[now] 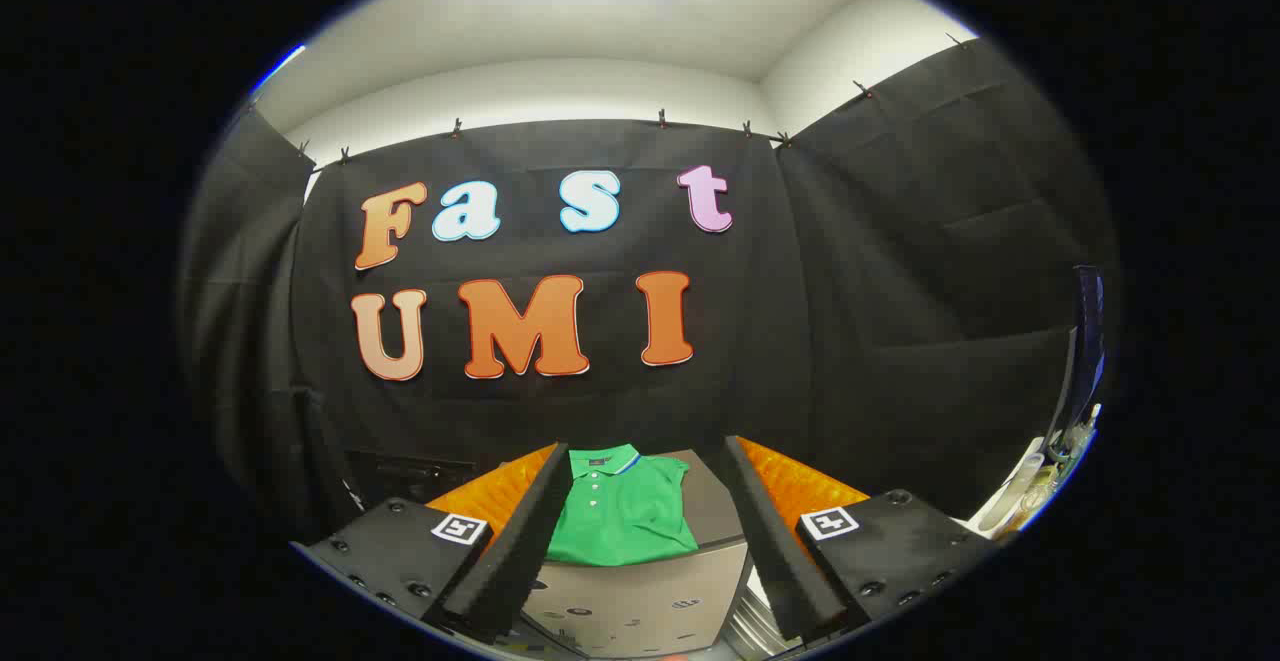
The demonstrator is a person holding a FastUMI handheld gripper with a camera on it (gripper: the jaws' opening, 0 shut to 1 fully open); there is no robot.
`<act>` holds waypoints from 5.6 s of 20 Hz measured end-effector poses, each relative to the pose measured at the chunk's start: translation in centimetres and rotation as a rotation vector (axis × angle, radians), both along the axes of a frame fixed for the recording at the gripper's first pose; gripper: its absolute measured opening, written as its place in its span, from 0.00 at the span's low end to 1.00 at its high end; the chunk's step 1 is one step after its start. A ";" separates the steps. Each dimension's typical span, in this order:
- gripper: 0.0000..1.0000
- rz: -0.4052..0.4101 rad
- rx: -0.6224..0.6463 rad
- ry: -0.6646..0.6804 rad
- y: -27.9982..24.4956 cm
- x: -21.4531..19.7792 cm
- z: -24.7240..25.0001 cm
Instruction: Put the clothes into the washing machine and then close the washing machine lid.
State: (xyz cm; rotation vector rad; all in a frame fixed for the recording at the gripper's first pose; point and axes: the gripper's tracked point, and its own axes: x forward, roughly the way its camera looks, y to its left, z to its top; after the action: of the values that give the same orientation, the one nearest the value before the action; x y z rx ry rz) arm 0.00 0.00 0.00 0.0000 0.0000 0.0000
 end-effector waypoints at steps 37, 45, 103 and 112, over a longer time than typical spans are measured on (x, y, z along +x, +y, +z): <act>0.98 0.040 -0.061 0.036 2.5 2.5 2.0; 0.98 0.191 -0.188 0.380 8.6 12.4 -3.4; 0.08 0.184 0.271 0.400 9.6 26.0 -17.7; 0.08 0.322 0.345 0.095 10.8 23.9 -9.9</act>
State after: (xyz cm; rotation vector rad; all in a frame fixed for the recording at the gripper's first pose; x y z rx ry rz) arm 23.87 10.75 -9.94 0.3449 0.0947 0.3221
